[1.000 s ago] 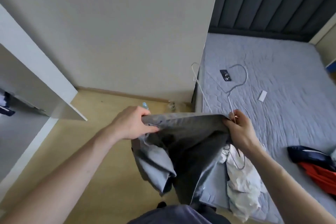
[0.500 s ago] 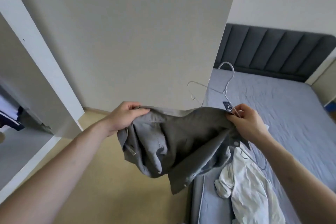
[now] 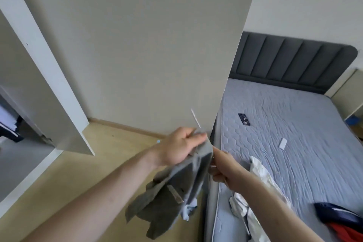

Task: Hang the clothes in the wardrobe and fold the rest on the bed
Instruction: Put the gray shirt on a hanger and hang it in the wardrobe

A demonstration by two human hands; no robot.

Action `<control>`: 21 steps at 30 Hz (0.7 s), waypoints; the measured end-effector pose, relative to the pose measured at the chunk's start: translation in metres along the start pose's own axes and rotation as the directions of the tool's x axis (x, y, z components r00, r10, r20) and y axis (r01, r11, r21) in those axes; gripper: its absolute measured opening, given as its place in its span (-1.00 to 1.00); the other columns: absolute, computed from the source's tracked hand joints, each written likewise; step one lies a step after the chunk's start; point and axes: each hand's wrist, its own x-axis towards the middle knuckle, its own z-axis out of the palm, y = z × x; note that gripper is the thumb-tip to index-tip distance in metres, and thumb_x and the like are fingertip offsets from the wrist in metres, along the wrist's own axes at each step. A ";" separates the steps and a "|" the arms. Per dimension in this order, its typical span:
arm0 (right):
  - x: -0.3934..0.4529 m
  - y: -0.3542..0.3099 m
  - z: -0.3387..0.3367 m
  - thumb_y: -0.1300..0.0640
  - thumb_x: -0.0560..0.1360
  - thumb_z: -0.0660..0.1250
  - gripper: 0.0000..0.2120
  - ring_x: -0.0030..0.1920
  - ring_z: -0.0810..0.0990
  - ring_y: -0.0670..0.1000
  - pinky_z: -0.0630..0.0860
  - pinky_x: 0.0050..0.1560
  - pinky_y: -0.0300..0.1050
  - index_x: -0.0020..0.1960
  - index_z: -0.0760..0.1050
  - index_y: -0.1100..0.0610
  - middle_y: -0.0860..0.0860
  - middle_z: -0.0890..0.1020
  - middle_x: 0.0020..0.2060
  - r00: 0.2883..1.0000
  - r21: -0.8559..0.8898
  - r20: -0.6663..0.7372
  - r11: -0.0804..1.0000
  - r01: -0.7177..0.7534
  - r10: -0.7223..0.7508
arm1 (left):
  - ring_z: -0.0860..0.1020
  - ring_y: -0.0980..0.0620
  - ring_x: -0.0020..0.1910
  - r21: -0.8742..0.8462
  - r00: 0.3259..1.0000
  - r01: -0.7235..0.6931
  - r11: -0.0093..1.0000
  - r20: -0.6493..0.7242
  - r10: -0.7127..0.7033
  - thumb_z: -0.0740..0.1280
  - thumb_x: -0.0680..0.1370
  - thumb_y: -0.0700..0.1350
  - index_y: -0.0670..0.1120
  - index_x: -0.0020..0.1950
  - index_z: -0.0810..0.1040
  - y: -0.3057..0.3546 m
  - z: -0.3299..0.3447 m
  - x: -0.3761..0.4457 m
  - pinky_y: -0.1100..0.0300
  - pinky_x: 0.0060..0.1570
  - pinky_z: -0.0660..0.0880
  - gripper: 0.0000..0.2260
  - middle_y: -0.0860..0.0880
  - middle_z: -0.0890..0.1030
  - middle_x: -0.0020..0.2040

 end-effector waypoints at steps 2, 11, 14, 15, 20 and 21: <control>0.004 0.004 0.000 -0.03 0.59 0.34 -0.51 -0.56 0.41 -0.07 0.27 -0.58 -0.28 -0.50 0.57 0.05 -0.02 0.48 -0.52 0.998 0.019 -0.060 1.000 -0.002 0.003 | 0.47 0.05 -0.25 0.186 0.997 -0.016 0.982 0.074 0.002 0.30 0.66 0.09 -0.15 -0.12 0.49 -0.003 0.012 -0.010 0.08 -0.16 0.42 -0.68 -0.04 0.50 -0.26; 0.004 -0.012 -0.014 0.29 0.41 0.26 -0.64 -0.53 0.31 -0.11 0.24 -0.52 -0.28 -0.49 0.39 -0.01 -0.08 0.34 -0.48 0.973 -0.125 -0.132 0.977 0.175 -0.191 | 0.56 0.30 -0.10 0.587 0.928 -0.021 0.809 0.312 -0.202 0.38 0.56 0.00 0.13 0.19 0.61 -0.060 0.016 -0.044 0.46 -0.12 0.43 -0.78 0.23 0.66 0.01; -0.004 -0.029 -0.020 0.32 0.38 0.18 -0.68 -0.44 0.20 -0.06 0.04 -0.37 -0.11 -0.42 0.28 -0.03 -0.06 0.24 -0.42 0.953 -0.170 -0.085 0.946 0.275 -0.292 | 0.61 0.19 -0.04 0.672 0.972 0.169 0.721 0.009 -0.236 0.32 0.55 -0.05 0.13 0.13 0.67 -0.088 -0.019 -0.031 0.29 -0.02 0.52 -0.79 0.26 0.64 -0.03; -0.007 -0.036 -0.021 0.31 0.34 0.18 -0.72 -0.41 0.18 -0.05 0.03 -0.34 -0.04 -0.41 0.27 -0.03 -0.05 0.23 -0.41 0.947 -0.171 -0.054 0.937 0.304 -0.317 | 0.61 0.17 -0.04 0.639 0.974 0.211 0.739 -0.073 -0.215 0.34 0.56 -0.07 0.12 0.11 0.67 -0.094 -0.028 -0.025 0.26 0.00 0.52 -0.81 0.26 0.63 -0.03; -0.012 -0.058 -0.022 0.25 0.33 0.20 -0.78 -0.37 0.24 -0.07 0.21 -0.36 -0.19 -0.35 0.30 -0.05 -0.05 0.27 -0.38 0.914 -0.253 0.119 0.878 0.405 -0.387 | 0.55 0.23 0.18 0.314 0.988 0.154 0.937 -0.055 -0.144 0.38 0.57 -0.13 0.09 0.30 0.58 -0.085 -0.033 0.012 0.44 0.01 0.45 -0.69 0.20 0.62 0.15; -0.011 -0.059 -0.022 0.25 0.34 0.20 -0.79 -0.37 0.24 -0.07 0.20 -0.36 -0.19 -0.34 0.31 -0.04 -0.05 0.28 -0.38 0.911 -0.253 0.133 0.876 0.411 -0.390 | 0.52 0.25 0.25 0.279 0.987 0.140 0.950 0.041 -0.157 0.40 0.56 -0.14 0.09 0.36 0.54 -0.083 -0.027 0.018 0.40 0.10 0.46 -0.63 0.16 0.60 0.24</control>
